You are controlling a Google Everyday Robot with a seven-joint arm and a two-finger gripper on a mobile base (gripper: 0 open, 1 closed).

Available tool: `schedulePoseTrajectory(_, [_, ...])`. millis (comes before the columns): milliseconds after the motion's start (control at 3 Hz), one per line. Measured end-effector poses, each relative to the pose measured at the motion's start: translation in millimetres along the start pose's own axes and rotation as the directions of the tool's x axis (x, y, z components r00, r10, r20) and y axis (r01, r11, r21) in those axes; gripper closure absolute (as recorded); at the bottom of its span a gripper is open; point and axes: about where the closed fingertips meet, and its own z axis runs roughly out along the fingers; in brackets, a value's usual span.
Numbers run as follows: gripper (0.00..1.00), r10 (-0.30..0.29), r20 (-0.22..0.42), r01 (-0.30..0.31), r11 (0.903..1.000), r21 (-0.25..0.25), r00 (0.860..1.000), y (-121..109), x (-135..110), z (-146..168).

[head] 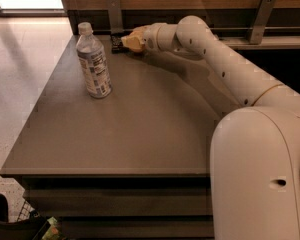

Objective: Move orange near rxbar chocolate

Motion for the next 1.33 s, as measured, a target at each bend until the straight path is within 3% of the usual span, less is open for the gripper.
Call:
schedulePoseTrajectory(333, [0.98,0.026,-0.015,-0.025,0.9982,0.055,1.0,-11.8,17.7,-6.2])
schedulePoseTrajectory(1333, [0.28,0.026,-0.015,-0.025,0.9983,0.053,1.0,-11.3,15.2,-6.1])
